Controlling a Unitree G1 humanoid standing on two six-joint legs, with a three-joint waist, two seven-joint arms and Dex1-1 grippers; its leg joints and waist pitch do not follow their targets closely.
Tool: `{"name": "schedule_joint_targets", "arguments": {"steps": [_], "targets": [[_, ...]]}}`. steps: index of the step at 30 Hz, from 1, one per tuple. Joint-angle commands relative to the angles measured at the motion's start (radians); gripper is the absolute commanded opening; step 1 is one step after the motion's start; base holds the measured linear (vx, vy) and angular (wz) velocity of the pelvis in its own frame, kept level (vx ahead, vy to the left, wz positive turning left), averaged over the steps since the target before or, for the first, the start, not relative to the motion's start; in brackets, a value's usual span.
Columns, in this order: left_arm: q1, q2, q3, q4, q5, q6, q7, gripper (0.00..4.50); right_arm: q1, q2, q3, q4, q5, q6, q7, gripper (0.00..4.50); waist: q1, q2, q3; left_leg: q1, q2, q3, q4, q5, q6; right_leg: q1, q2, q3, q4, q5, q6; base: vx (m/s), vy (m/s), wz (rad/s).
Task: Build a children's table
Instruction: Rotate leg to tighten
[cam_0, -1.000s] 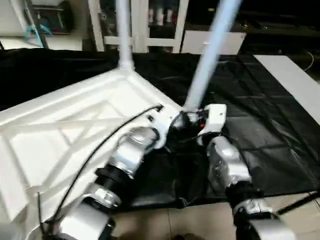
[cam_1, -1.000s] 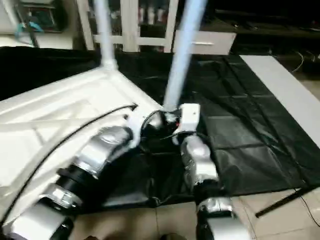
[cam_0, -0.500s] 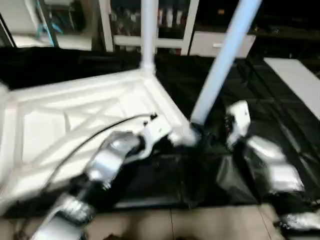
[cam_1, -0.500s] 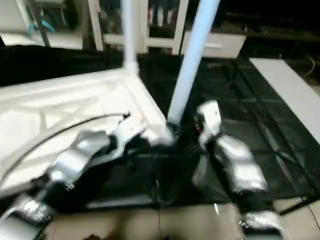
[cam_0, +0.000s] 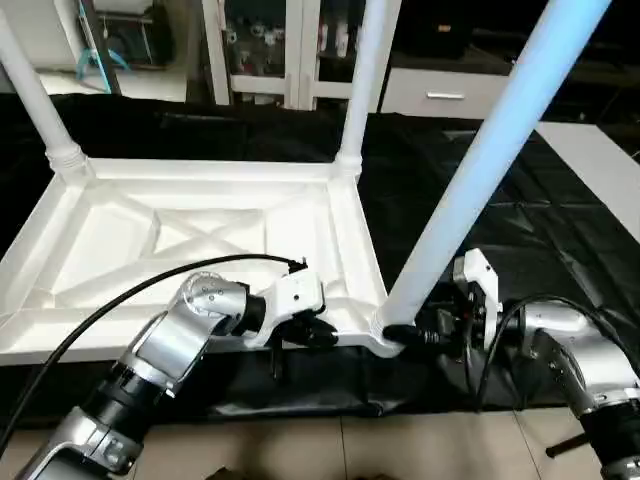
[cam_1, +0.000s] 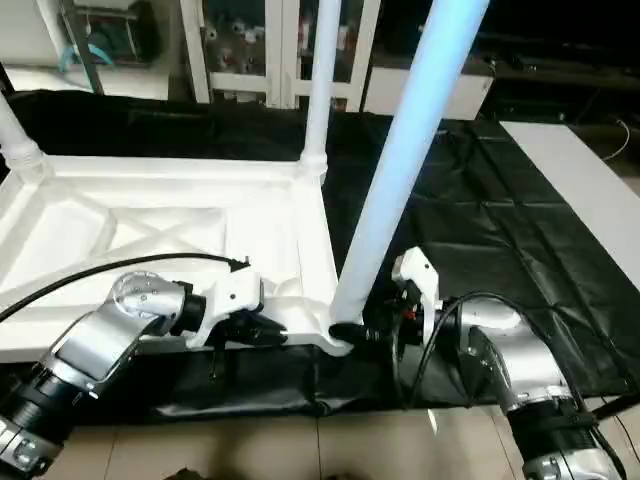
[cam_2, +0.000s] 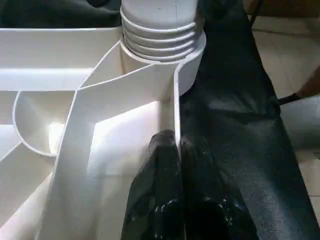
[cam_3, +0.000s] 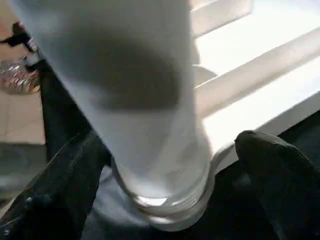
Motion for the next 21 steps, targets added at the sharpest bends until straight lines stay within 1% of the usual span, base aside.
{"name": "schedule_joint_targets", "arguments": {"steps": [1, 2, 4, 7, 8, 9, 13, 14, 15, 17, 19, 21], "targets": [[0.016, 0.001, -0.052, 0.0, 0.005, 0.009, -0.029, 0.0, -0.019, -0.016, 0.009, 0.0, -0.016, -0.022, 0.024, 4.43, -0.001, -0.005, -0.062, 0.004, 0.026, -0.002, -0.078, -0.281, 0.038, 0.053, -0.035, 0.045, -0.082, -0.359, -0.168, 0.0, 0.0, 0.0], [0.015, 0.0, -0.052, 0.001, 0.006, 0.009, -0.028, 0.0, -0.02, -0.017, 0.014, 0.006, -0.023, -0.031, 0.03, 4.43, -0.001, -0.005, -0.062, 0.002, 0.026, -0.002, -0.077, -0.279, 0.037, 0.055, -0.036, 0.045, -0.081, -0.355, -0.169, 0.0, 0.0, 0.0], [0.013, -0.003, -0.051, 0.004, 0.012, 0.009, -0.024, 0.0, -0.022, -0.012, 0.021, 0.017, -0.03, -0.043, 0.028, 4.16, -0.001, -0.005, -0.063, 0.003, 0.026, -0.002, -0.077, -0.274, 0.039, 0.055, -0.035, 0.045, -0.08, -0.347, -0.172, 0.0, 0.0, 0.0], [0.012, -0.005, -0.049, 0.007, 0.016, 0.008, -0.021, 0.0, -0.024, -0.004, 0.02, 0.023, -0.029, -0.048, 0.016, 4.05, -0.001, -0.005, -0.063, 0.004, 0.026, -0.002, -0.077, -0.275, 0.039, 0.055, -0.036, 0.045, -0.08, -0.347, -0.175, 0.0, 0.0, 0.0], [0.012, -0.005, -0.049, 0.007, 0.016, 0.009, -0.021, 0.0, -0.025, -0.001, 0.02, 0.025, -0.03, -0.049, 0.016, 3.94, -0.001, -0.004, -0.063, 0.005, 0.026, -0.002, -0.077, -0.278, 0.038, 0.056, -0.036, 0.045, -0.081, -0.352, -0.175, 0.0, 0.0, 0.0], [0.011, -0.005, -0.049, 0.008, 0.016, 0.009, -0.021, 0.0, -0.026, 0.006, 0.021, 0.027, -0.033, -0.052, 0.014, 3.72, -0.002, -0.006, -0.063, 0.004, 0.025, -0.002, -0.076, -0.28, 0.038, 0.056, -0.035, 0.044, -0.082, -0.357, -0.173, 0.0, 0.0, 0.0], [0.009, -0.004, -0.051, 0.01, 0.016, 0.009, -0.019, 0.0, -0.024, 0.019, 0.024, 0.03, -0.039, -0.059, 0.014, 3.56, -0.002, -0.004, -0.063, 0.005, 0.026, -0.004, -0.077, -0.28, 0.036, 0.056, -0.036, 0.044, -0.081, -0.358, -0.172, 0.0, 0.0, 0.0], [0.009, -0.003, -0.051, 0.01, 0.016, 0.009, -0.019, 0.0, -0.024, 0.021, 0.024, 0.032, -0.039, -0.061, 0.015, 3.31, -0.001, -0.003, -0.063, 0.005, 0.027, -0.004, -0.077, -0.28, 0.034, 0.056, -0.036, 0.044, -0.081, -0.354, -0.173, 0.0, 0.0, 0.0], [0.009, -0.003, -0.051, 0.01, 0.017, 0.009, -0.019, 0.0, -0.025, 0.023, 0.023, 0.036, -0.04, -0.066, 0.017, 3.22, -0.001, -0.004, -0.064, 0.006, 0.027, -0.003, -0.077, -0.277, 0.034, 0.056, -0.035, 0.045, -0.08, -0.344, -0.177, 0.0, 0.0, 0.0], [0.009, -0.003, -0.052, 0.011, 0.017, 0.009, -0.02, 0.0, -0.025, 0.023, 0.023, 0.04, -0.04, -0.068, 0.019, 3.11, -0.001, -0.003, -0.063, 0.006, 0.027, -0.003, -0.078, -0.281, 0.035, 0.056, -0.035, 0.045, -0.08, -0.342, -0.181, 0.0, 0.0, 0.0], [0.009, -0.003, -0.053, 0.011, 0.019, 0.01, -0.022, 0.0, -0.026, 0.021, 0.025, 0.046, -0.041, -0.072, 0.024, 2.89, -0.001, -0.003, -0.063, 0.007, 0.027, -0.004, -0.078, -0.288, 0.033, 0.057, -0.036, 0.044, -0.081, -0.356, -0.177, 0.0, 0.0, 0.0], [0.009, -0.002, -0.053, 0.011, 0.019, 0.011, -0.022, 0.0, -0.026, 0.021, 0.025, 0.047, -0.041, -0.073, 0.026, 2.79, -0.002, -0.003, -0.063, 0.006, 0.027, -0.004, -0.078, -0.286, 0.032, 0.058, -0.036, 0.044, -0.08, -0.356, -0.176, 0.0, 0.0, 0.0]]}}
